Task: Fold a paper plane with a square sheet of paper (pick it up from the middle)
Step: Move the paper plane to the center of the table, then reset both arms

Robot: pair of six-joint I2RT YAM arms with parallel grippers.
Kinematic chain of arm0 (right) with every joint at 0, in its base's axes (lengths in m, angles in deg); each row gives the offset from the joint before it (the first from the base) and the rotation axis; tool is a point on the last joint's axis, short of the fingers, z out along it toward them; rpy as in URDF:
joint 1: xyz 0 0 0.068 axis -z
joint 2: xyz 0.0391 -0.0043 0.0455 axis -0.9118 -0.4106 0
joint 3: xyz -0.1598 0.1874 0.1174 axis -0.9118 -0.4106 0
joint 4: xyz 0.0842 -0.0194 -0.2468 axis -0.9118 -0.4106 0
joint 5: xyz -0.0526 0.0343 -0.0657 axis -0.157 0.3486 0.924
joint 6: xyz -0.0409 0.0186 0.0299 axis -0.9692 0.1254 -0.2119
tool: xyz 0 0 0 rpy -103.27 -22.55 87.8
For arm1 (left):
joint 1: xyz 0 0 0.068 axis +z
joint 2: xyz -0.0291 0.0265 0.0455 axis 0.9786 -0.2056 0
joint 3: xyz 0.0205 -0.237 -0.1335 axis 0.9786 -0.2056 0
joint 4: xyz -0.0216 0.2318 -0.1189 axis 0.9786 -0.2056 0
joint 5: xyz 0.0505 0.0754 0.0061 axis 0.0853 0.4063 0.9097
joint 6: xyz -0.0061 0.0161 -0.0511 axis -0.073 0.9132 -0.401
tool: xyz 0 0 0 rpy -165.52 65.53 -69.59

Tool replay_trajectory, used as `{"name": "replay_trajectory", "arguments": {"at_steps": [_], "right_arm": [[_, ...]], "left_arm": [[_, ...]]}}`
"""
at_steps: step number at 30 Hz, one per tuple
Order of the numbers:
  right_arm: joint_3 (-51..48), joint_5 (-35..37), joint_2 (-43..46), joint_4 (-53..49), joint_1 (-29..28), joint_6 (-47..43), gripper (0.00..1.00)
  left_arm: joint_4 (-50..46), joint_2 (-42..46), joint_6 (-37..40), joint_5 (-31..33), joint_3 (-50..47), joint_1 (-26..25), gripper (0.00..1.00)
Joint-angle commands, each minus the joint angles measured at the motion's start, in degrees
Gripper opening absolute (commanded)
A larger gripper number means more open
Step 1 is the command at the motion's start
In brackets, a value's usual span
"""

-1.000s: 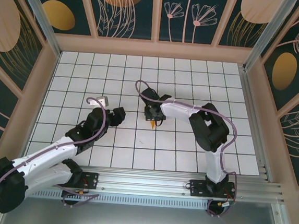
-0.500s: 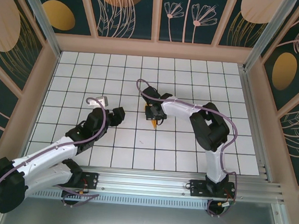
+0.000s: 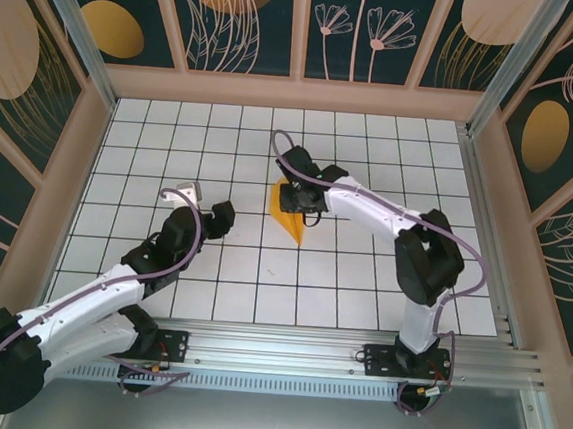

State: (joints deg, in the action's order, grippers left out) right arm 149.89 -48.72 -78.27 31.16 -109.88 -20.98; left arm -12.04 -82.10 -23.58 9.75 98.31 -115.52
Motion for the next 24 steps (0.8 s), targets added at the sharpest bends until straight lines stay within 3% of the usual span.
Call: {"name": "replay_trajectory", "arguments": {"at_steps": [1, 7, 12, 17, 19, 24], "right_arm": [[1.47, 4.98, 8.25, -1.49, 0.35, -1.93, 0.38], [-7.62, 21.25, 22.02, 5.85, 0.88, -3.67, 0.49], [-22.17, 31.92, 31.12, 15.47, 9.10, -1.76, 0.59], [-38.21, 31.58, 36.38, 27.24, 25.23, 0.29, 0.65], [-45.10, 31.84, 37.00, 36.04, 28.75, -4.67, 0.69], [-56.15, 27.84, 34.36, 53.39, 35.28, -10.20, 0.74]], "left_arm": [[0.26, 0.76, 4.79, 5.66, 1.98, 0.31, 0.83], [3.15, 0.57, 10.16, 11.59, 1.57, 0.86, 0.94], [6.09, -0.87, 12.37, 11.24, -0.01, 7.49, 0.99], [6.60, -5.27, 11.37, 8.06, 0.38, 17.09, 0.98], [6.84, -8.07, 11.45, 4.11, 1.33, 20.10, 0.99], [12.10, -13.94, 14.65, 7.91, 0.87, 24.60, 0.99]]}}
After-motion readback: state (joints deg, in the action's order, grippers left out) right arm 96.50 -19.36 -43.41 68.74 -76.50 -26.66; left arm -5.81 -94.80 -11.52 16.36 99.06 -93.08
